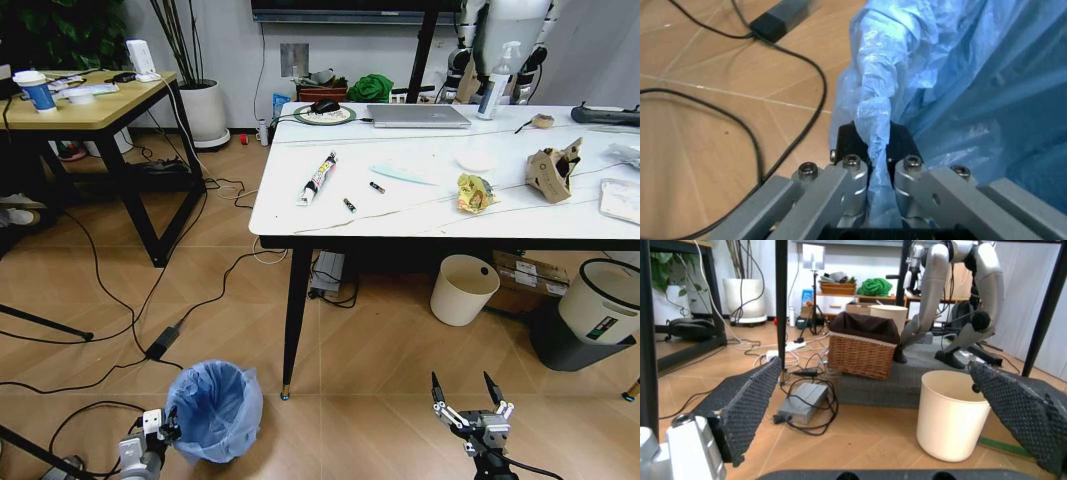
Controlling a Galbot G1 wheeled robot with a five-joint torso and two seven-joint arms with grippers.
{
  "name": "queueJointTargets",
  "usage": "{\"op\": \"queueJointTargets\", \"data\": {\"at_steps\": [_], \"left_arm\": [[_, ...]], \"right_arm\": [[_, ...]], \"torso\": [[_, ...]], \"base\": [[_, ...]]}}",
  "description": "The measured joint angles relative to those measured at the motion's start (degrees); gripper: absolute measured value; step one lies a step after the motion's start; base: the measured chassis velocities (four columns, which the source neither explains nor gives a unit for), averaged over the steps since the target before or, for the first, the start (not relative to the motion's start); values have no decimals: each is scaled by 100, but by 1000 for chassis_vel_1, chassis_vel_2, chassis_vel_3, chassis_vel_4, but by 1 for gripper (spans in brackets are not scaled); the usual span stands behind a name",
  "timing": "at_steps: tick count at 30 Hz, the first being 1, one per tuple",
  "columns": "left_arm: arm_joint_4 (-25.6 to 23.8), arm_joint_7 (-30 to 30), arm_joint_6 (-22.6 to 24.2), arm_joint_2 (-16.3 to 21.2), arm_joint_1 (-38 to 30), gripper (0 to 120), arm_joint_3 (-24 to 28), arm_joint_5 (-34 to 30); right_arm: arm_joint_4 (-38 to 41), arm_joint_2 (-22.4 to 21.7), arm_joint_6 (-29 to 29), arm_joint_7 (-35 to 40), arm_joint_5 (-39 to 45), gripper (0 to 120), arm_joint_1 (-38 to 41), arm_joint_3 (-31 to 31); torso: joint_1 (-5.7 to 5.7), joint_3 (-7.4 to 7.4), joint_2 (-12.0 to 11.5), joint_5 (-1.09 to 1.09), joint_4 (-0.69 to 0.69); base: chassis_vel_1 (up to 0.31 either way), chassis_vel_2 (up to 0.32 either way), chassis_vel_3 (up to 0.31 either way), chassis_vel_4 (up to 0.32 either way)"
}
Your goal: Pick up the trash bin and place the trash from the table into it.
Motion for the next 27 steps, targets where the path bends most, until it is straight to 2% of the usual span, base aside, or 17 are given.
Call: {"op": "queueJointTargets", "data": {"at_steps": [5, 8, 12, 18, 19, 24, 25, 27], "left_arm": [[-105, 391, -130, -20, 117, 0, -42, -33], [-327, 682, -304, -38, 224, 0, -66, -26], [-634, 723, -440, -49, 344, 0, -64, 20], [-1492, 623, -725, -31, 742, 0, -31, -61], [-1492, 623, -725, -31, 742, 0, -31, -61], [-2739, 719, -788, 98, 1672, 0, 0, -323], [-2739, 719, -788, 98, 1672, 0, 0, -323], [-3076, 678, -788, 180, 1992, 0, 13, -380]], "right_arm": [[8, 0, -17, 2, 6, 100, 5, 24], [9, 0, -21, 4, 11, 100, 1, 43], [9, 0, -21, 5, 12, 100, -10, 70], [23, 0, -11, 5, 4, 100, -39, 108], [23, 0, -11, 5, 4, 100, -39, 108], [52, 0, -11, 7, 2, 100, -64, 174], [52, 0, -11, 7, 2, 100, -64, 174], [59, -1, -20, 9, 2, 100, -64, 190]], "torso": [[1, 1, 0, -4, 1], [1, 1, 0, -2, 1], [1, 1, 1, -2, 0], [1, 1, 1, -1, -1], [1, 1, 1, -1, -1], [1, 1, 2, 0, 0], [1, 1, 2, 0, 0], [1, 1, 2, 0, 1]], "base": [[0, 0, 0, 0], [0, 0, 0, 0], [0, 0, 0, 0], [0, 0, 0, 0], [0, 0, 0, 0], [0, 0, 0, 0], [0, 0, 0, 0], [0, 0, 0, 0]]}}
